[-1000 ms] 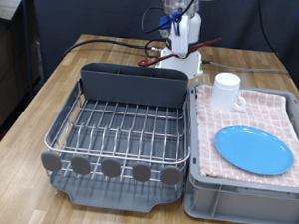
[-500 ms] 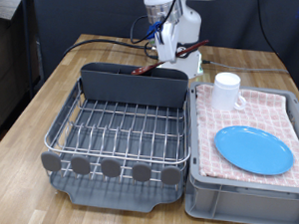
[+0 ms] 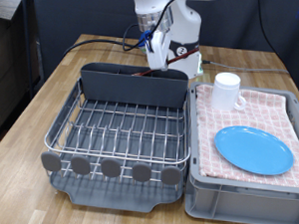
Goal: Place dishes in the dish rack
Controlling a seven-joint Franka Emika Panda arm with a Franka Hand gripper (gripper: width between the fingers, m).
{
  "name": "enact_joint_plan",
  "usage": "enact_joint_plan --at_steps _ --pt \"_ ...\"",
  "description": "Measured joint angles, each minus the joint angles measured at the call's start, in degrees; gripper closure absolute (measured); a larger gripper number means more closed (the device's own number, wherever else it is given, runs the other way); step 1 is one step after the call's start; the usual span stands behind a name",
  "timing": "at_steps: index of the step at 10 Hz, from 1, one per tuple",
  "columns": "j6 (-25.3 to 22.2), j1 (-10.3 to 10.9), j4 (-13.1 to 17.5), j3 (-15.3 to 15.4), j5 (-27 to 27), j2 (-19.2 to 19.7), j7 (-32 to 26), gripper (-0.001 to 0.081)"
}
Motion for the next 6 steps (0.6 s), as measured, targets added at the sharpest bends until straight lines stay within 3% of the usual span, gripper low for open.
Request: enact_joint_plan --at_steps 3,5,6 --pt "1.4 0.0 -0.4 0.0 0.0 0.2 0.0 0.0708" --pt "1.5 -0.3 -0.4 0.4 -1.0 0.2 0.4 0.0401" --pt "1.5 -0.7 -0.4 1.0 -2.1 0.2 1.0 0.0401"
